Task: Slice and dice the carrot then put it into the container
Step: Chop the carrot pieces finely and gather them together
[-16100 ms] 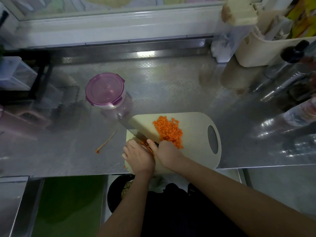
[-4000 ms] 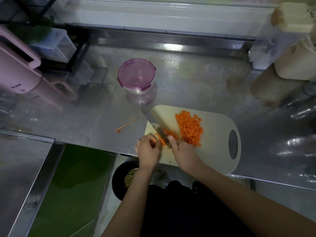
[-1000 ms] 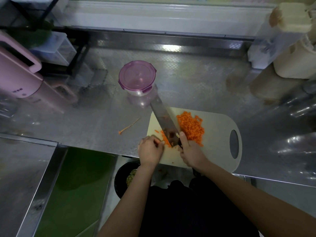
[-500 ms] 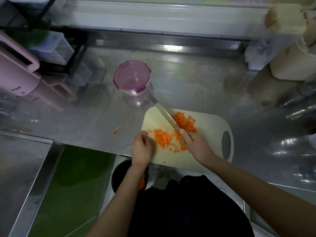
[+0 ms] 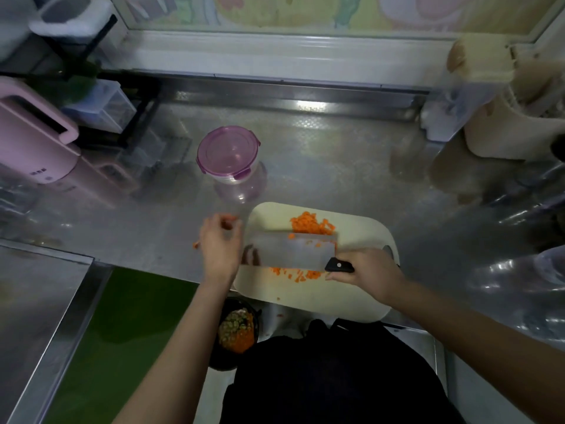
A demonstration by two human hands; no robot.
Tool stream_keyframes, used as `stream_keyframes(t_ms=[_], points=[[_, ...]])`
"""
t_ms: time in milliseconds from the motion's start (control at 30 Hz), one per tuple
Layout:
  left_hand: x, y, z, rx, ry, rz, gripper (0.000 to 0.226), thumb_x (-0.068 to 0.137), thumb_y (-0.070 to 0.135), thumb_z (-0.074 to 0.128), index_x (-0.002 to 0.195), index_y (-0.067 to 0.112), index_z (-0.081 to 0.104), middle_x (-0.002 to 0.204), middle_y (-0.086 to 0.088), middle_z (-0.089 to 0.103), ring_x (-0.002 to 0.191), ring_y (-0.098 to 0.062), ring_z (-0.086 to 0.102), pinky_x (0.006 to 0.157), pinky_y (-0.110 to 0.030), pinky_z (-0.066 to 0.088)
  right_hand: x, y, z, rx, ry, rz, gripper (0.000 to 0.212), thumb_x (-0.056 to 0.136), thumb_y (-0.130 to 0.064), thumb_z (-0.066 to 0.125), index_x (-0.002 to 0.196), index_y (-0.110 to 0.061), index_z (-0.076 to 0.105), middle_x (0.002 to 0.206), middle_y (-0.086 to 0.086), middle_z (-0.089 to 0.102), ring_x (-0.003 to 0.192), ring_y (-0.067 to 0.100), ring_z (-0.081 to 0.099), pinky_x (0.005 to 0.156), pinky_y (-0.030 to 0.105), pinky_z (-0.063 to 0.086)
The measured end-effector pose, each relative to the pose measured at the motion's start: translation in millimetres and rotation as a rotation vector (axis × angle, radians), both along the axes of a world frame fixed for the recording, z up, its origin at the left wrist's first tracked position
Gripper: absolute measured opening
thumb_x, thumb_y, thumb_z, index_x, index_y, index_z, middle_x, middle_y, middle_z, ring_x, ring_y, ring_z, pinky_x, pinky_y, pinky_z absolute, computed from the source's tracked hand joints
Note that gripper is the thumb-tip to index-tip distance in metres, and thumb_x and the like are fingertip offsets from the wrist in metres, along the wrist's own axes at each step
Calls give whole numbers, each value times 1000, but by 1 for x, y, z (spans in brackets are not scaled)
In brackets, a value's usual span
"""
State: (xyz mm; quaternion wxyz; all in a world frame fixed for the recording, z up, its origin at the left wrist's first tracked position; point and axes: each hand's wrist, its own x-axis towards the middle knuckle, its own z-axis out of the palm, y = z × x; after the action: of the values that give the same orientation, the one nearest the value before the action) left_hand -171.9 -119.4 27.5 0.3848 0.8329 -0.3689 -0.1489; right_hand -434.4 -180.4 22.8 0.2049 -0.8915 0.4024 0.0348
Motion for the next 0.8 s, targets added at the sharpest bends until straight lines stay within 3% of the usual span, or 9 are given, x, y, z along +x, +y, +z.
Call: stream_keyframes(t_ms=[133,233,333,400,533,600,700,733,800], points=[[-26,-14,2,315,-101,-545,33,80,32,72,111,23,65,114,-2,57,114,-22,43,99,-33,29,-4,0,0,-1,50,83,41,86,-63,49,104,-29,63,95,-3,67,96,13,60,62,30,26],[-37,-22,-4,475,-61,-666,28,77,29,74,104,20,69,109,0,66,109,-22,53,98,-32,37,-6,0,0,13,67,114,42,86,-63,50,106,-29,64,97,-4,67,97,13,59,64,30,29],[-40,-27,-9,496,96,-658,7,78,15,74,84,13,73,88,-8,73,79,-15,61,75,-23,46,-12,2,-2,-8,96,115,45,86,-64,47,108,-28,63,99,-5,67,97,12,59,72,31,34],[-46,-33,-9,459,105,-650,8,81,11,70,88,11,74,89,-5,72,77,-11,58,66,-13,40,-16,2,-3,-2,93,93,46,86,-65,45,107,-28,63,99,-5,67,95,11,58,78,32,36],[-50,-47,-9,280,78,-550,21,88,0,55,100,6,72,99,-7,71,93,-17,62,79,-14,38,-22,1,-6,10,60,19,45,85,-66,47,89,-24,61,85,-3,65,83,18,58,83,34,36],[-50,-51,-6,209,89,-548,26,87,-5,53,102,6,71,104,-9,70,103,-23,62,86,-16,37,-23,3,-4,27,14,-76,43,84,-65,50,81,-23,59,78,-1,64,72,18,48,73,31,34],[-51,-50,5,118,-83,-473,19,83,19,68,102,18,71,101,4,68,104,-14,55,89,-20,28,-22,6,3,44,-53,-206,39,84,-61,53,97,-27,69,81,2,68,75,19,47,64,28,26],[-51,-46,9,66,-169,-409,14,82,27,68,95,22,70,95,9,66,99,-13,52,85,-22,24,-21,7,4,49,-79,-236,38,85,-59,54,94,-26,69,76,3,67,78,23,53,66,28,25],[-50,-34,15,-84,-198,-261,8,87,28,60,85,22,64,87,9,61,93,-17,52,83,-26,25,-19,7,3,70,-149,-289,34,85,-56,57,70,-26,62,57,-3,52,74,26,57,69,28,23]])
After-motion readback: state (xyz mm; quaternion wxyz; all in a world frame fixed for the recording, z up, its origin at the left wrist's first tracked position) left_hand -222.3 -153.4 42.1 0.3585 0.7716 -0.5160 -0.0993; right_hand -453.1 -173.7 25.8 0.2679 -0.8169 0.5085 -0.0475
